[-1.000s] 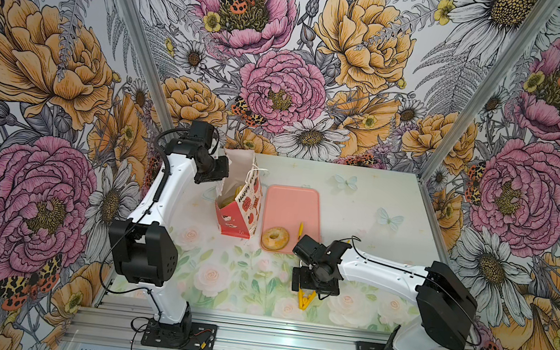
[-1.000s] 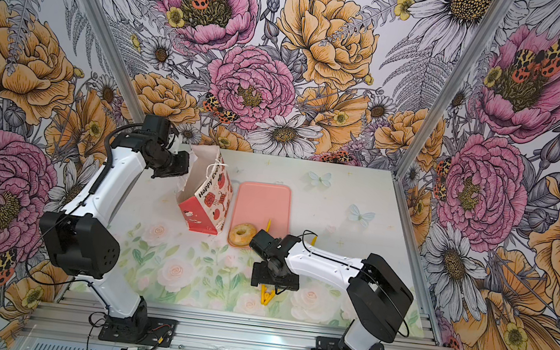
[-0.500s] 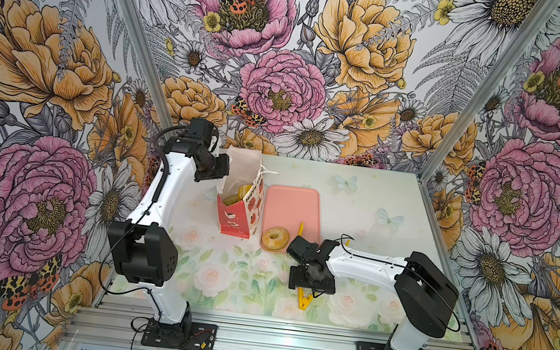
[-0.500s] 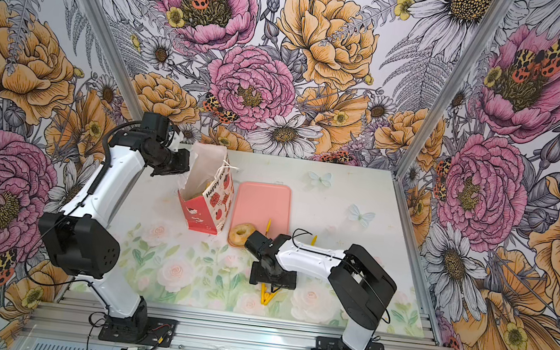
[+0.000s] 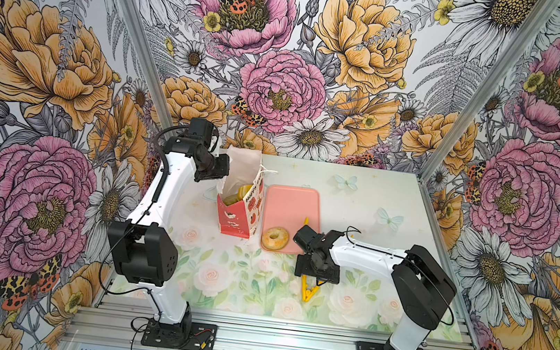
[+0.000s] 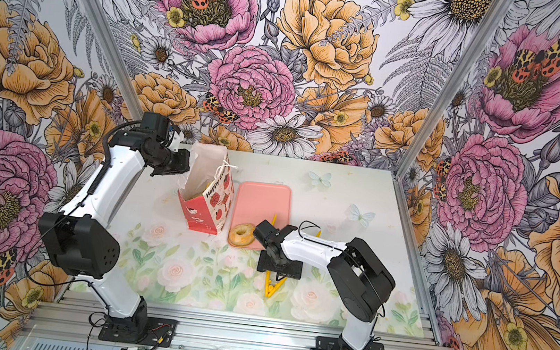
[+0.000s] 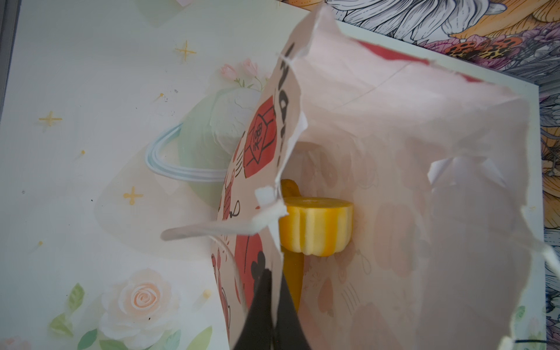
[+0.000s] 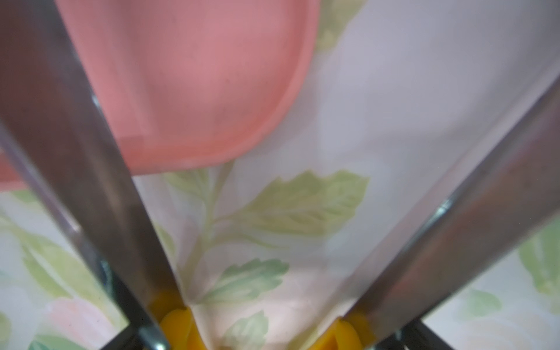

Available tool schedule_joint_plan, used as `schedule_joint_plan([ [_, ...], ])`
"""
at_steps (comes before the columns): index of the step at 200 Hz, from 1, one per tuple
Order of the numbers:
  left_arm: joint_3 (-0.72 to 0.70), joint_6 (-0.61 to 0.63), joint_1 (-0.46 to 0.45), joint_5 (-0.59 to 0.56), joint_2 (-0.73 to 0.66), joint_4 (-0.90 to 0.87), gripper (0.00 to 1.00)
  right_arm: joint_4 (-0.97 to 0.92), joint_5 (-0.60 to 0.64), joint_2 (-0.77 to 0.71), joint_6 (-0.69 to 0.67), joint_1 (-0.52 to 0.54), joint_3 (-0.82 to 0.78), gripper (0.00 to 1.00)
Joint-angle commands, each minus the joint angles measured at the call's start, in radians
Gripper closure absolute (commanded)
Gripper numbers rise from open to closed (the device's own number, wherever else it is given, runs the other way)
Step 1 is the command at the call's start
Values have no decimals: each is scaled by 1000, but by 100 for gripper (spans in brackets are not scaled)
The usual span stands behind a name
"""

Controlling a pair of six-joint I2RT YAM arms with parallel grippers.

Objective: Pack bread into a paper bag
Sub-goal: Pick up the clamp from the plate.

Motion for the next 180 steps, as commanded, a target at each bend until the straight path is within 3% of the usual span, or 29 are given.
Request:
schedule_joint_plan([
  [1, -3, 24, 7, 24, -30, 4, 100, 45, 47, 88, -29, -18, 12, 24],
  [14, -6, 22, 7, 24, -35, 3, 100, 45, 43, 114, -38, -19, 31, 40],
  [22, -10, 21, 8, 24, -37, 4, 100, 45, 37, 126, -47, -19, 45, 44],
  [76, -48, 18, 12, 10, -68, 5, 100, -74, 105, 12, -79, -19, 119, 37],
  [133, -47, 25, 25, 13, -73, 6, 100, -446, 275, -34, -238, -19, 527, 36],
  [180, -42, 28, 37, 8, -83, 6, 100, -577, 252, -72, -256, -19, 710, 36],
])
